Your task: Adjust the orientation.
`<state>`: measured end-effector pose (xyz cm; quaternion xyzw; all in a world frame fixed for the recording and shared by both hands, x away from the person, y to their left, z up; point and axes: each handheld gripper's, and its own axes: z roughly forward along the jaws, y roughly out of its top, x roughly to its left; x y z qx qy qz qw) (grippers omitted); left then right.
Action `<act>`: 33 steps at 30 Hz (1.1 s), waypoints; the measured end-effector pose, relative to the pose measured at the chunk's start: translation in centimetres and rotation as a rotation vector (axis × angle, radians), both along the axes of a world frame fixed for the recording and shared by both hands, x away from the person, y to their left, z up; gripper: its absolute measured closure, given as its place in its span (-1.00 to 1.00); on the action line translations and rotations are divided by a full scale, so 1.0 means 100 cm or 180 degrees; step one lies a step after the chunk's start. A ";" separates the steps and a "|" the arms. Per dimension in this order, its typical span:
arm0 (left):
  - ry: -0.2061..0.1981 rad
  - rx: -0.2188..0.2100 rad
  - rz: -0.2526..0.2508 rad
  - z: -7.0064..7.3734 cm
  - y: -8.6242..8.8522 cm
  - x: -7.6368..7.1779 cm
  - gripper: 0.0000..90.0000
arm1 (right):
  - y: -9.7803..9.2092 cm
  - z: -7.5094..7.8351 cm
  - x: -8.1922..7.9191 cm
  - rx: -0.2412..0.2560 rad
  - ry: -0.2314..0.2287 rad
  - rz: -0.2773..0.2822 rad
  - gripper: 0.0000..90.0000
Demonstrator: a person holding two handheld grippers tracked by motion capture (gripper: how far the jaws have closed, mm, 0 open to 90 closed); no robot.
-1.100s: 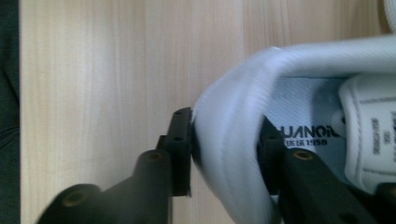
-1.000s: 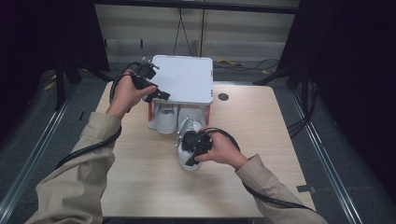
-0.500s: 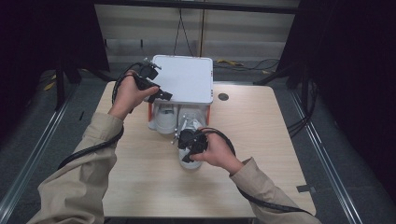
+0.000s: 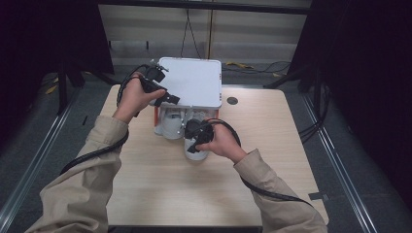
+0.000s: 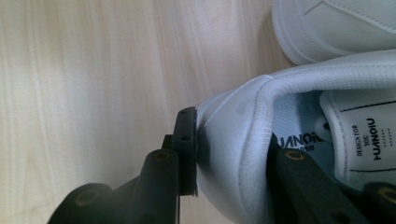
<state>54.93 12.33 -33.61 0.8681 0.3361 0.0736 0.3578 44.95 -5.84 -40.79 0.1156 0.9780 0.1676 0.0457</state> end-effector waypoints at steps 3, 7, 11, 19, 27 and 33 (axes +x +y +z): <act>-0.0001 -0.0017 0.0010 0.000 0.000 0.000 -0.39 | 0.001 0.000 0.007 -0.0002 -0.0013 -0.0016 0.55; 0.0003 -0.0017 0.0035 0.000 0.000 -0.001 -0.38 | 0.006 0.001 0.015 -0.0052 0.0014 -0.0002 0.54; 0.0002 0.0001 0.0040 0.000 -0.001 -0.001 -0.38 | 0.006 0.000 0.021 0.0005 0.0014 -0.0045 0.53; 0.0001 -0.0003 0.0068 0.000 -0.002 -0.001 -0.38 | 0.002 0.008 0.020 0.0030 -0.0053 -0.0291 0.21; -0.0005 -0.0012 0.0076 0.000 -0.003 -0.002 -0.38 | -0.012 0.036 -0.005 0.0319 -0.0268 -0.0371 0.03; 0.0009 -0.0007 0.0079 0.000 -0.005 -0.002 -0.38 | -0.021 0.054 -0.042 0.0555 -0.0225 -0.0253 0.46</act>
